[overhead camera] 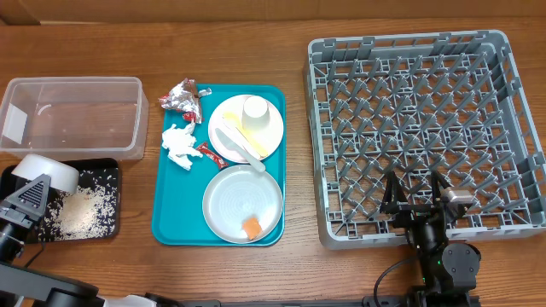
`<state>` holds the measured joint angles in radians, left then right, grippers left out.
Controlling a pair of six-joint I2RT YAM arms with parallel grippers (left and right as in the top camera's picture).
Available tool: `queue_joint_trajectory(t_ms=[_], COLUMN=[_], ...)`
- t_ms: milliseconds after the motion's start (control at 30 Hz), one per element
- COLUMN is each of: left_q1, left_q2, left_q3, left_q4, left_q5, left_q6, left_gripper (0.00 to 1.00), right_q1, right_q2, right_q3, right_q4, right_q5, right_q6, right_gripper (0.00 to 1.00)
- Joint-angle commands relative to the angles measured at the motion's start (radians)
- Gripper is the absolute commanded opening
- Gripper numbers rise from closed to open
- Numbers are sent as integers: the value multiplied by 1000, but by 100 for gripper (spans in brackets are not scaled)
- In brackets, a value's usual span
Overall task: Sort waste into correct bins and load items into the dishwasher rack
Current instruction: 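Tilt the bowl with the left gripper to dump rice onto the black tray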
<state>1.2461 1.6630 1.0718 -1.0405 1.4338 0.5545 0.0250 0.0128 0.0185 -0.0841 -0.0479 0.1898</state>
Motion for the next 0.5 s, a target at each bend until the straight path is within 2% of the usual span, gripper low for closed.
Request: queue_joint_trajectory(t_ms=[0,467], left_q1=[13,23], left_q2=[1,1], left_q3=[-5,-5], left_q4=[18,63], left_q5=[26,-3], left_q6=[13,-20], left_gripper=[4,4], right_q1=[-6,-7], right_q2=[-10,-10], right_q3=[-10,-10], right_q4=[3,3], right_q5=[1,1], right_q6=[-4,-4], right_gripper=[100,100])
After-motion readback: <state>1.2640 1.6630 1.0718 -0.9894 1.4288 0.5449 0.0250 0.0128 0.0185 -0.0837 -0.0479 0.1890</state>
